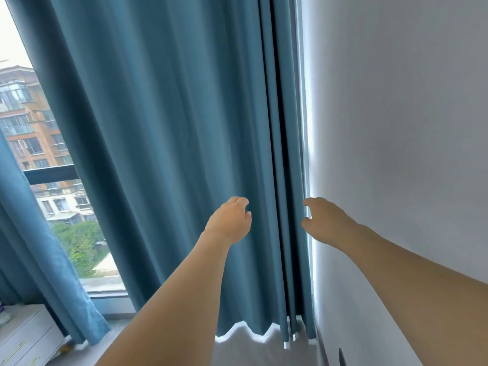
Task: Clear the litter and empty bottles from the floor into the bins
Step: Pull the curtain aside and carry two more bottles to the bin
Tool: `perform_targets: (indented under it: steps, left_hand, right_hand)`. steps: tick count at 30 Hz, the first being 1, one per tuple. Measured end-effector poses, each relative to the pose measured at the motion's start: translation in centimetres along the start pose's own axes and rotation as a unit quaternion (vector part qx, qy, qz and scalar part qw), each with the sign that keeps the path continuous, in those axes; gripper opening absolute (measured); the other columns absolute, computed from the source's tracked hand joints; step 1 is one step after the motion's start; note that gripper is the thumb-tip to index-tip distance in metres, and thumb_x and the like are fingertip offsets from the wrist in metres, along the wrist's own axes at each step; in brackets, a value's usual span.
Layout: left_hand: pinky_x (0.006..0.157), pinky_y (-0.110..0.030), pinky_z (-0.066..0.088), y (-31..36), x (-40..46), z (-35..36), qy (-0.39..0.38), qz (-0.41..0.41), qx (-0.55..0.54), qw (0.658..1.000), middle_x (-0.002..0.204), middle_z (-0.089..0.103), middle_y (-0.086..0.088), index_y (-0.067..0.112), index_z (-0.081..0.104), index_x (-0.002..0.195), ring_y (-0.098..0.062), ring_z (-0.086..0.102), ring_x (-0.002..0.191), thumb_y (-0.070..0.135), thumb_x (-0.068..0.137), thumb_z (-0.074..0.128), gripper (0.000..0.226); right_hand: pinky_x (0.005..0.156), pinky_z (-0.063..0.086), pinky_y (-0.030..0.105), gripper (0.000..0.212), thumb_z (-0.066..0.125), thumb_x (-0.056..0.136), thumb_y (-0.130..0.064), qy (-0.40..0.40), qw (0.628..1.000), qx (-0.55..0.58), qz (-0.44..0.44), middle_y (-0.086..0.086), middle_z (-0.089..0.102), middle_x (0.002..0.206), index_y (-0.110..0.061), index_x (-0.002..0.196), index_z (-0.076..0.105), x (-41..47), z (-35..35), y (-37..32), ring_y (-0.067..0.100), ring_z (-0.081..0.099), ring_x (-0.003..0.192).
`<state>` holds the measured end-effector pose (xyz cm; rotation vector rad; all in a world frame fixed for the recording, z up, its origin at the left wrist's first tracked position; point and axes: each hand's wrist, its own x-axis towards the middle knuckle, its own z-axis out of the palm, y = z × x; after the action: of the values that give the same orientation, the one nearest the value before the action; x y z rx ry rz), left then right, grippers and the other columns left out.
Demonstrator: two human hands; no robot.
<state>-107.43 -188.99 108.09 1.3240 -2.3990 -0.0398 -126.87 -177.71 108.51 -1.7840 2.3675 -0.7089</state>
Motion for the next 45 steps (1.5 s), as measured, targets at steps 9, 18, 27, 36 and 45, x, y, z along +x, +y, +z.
perform_targets:
  steps: [9, 18, 27, 36, 45]
  left_hand:
    - [0.094, -0.036, 0.045, -5.2, 16.0, 1.6, 0.034, -0.007, -0.014, 0.999, 0.141, 0.047, 0.002, 0.014, 0.046, 0.136, -0.023, 0.053, 0.118, 0.026, 0.101, 0.038, 0.038]
    - [0.097, -0.039, 0.046, -8.4, 26.8, 5.8, 0.003, -0.020, 0.002, 1.000, 0.142, 0.045, 0.002, 0.015, 0.045, 0.136, -0.023, 0.051, 0.121, 0.029, 0.102, 0.037, 0.038]
    - [0.094, -0.037, 0.047, -12.7, 36.9, 8.7, 0.017, -0.050, 0.022, 0.998, 0.144, 0.043, 0.001, 0.015, 0.041, 0.142, -0.023, 0.051, 0.120, 0.027, 0.101, 0.037, 0.043]
    - [0.095, -0.036, 0.046, -20.4, 44.6, 9.1, 0.041, -0.107, 0.049, 0.992, 0.145, 0.043, 0.004, 0.020, 0.041, 0.143, -0.023, 0.049, 0.124, 0.029, 0.100, 0.038, 0.044]
    - [0.092, -0.036, 0.046, -34.2, 42.2, 5.6, 0.045, -0.227, 0.102, 0.967, 0.142, 0.043, 0.001, 0.019, 0.042, 0.142, -0.025, 0.049, 0.123, 0.026, 0.098, 0.039, 0.045]
  right_hand:
    - [0.097, 0.042, 0.033, 0.048, 0.043, 0.094, -0.017, 0.009, 1.000, -0.014, -0.025, 0.008, 0.043, 0.141, -0.010, 0.141, 0.040, 16.1, 1.3, -0.9, 0.027, 0.049, 0.121]
    - [0.088, 0.046, 0.033, 0.052, 0.042, 0.093, -0.018, 0.006, 0.999, 0.009, -0.031, 0.003, 0.043, 0.138, -0.017, 0.144, 0.036, 28.5, 4.2, 0.8, 0.025, 0.051, 0.114]
    - [0.090, 0.046, 0.031, 0.055, 0.043, 0.094, -0.021, -0.034, 0.994, 0.062, -0.079, 0.001, 0.034, 0.150, -0.018, 0.148, 0.030, 41.1, 7.6, 0.8, 0.023, 0.053, 0.106]
    - [0.104, 0.039, 0.035, 0.053, 0.043, 0.095, -0.022, -0.045, 0.981, 0.074, -0.173, -0.001, 0.035, 0.148, -0.019, 0.146, 0.033, 53.2, 10.1, -5.3, 0.022, 0.041, 0.129]
    - [0.090, 0.047, 0.034, 0.038, 0.042, 0.093, -0.019, 0.011, 0.944, 0.061, -0.325, -0.003, 0.048, 0.127, -0.017, 0.130, 0.049, 56.7, 16.6, -18.5, 0.021, 0.047, 0.118]
